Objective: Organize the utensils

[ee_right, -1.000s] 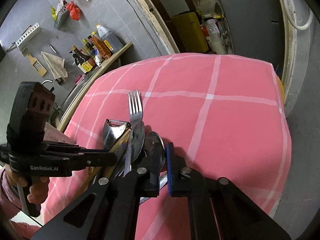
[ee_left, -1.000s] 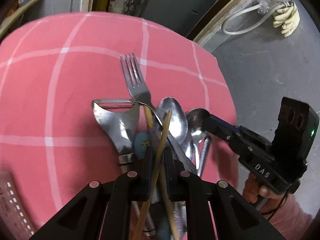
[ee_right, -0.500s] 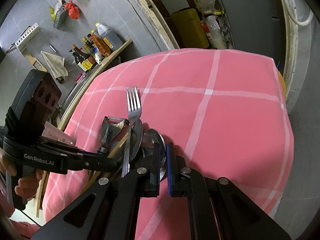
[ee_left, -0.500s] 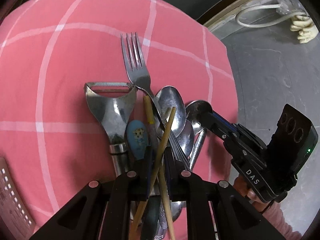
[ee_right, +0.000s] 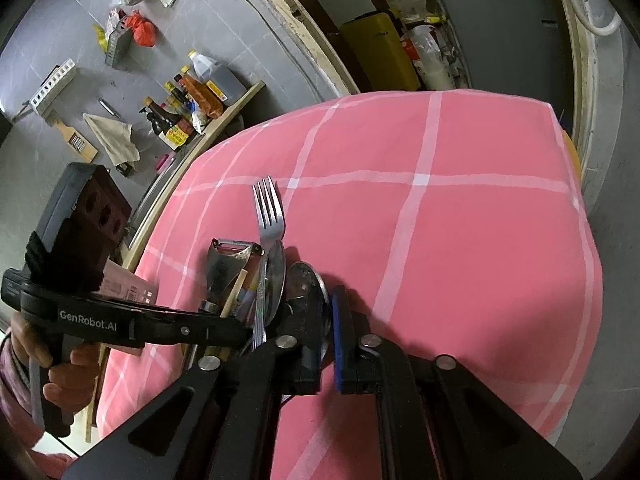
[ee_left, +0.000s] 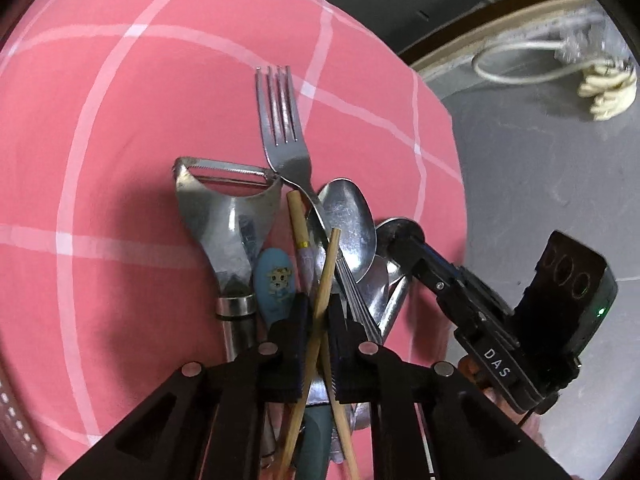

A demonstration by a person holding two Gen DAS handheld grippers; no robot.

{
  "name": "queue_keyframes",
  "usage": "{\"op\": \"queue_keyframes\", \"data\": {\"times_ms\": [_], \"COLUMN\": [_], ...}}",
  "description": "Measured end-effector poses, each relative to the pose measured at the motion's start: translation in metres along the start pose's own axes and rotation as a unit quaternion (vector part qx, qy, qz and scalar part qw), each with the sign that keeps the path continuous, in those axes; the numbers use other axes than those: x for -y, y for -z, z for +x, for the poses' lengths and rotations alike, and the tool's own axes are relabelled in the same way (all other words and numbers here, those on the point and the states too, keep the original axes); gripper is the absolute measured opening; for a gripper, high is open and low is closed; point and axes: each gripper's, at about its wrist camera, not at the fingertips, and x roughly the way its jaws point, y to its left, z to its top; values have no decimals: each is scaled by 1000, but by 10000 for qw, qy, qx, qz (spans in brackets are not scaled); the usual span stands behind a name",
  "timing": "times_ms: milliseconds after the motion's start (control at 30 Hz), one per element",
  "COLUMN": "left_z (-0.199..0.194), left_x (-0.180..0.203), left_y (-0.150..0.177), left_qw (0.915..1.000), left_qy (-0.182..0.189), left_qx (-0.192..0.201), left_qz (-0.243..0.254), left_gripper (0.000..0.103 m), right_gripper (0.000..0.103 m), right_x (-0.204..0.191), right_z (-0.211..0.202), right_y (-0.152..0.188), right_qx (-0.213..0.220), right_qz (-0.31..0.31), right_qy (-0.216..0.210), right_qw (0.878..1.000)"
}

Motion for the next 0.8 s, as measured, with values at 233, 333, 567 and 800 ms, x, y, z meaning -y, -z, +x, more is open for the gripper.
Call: {"op": "queue_keyframes", "data": {"times_ms": [233,333,567,800], "left_z": [-10,-18,-45,-95], "left_x": [-5,-6,4,15], "left_y": [16,20,24,34], "left_qw": [9992,9985,9957,9852], "left_qy": [198,288,330,32], "left_qx": [330,435,772,1523], "left_qz": [100,178,391,783], "left_gripper": [7,7,7,7], "right_gripper": [4,4,3,3], "right_x": [-3,-6,-26,-43], "right_z": [-15,-22,-45,-68], "right_y": [6,8,0,-12], "right_qx": [271,402,801,1172], "right_qz": [79,65,-229,-433], "right_qy": [140,281,664,917], "right_qw": [9995,9988,9943,9879]}}
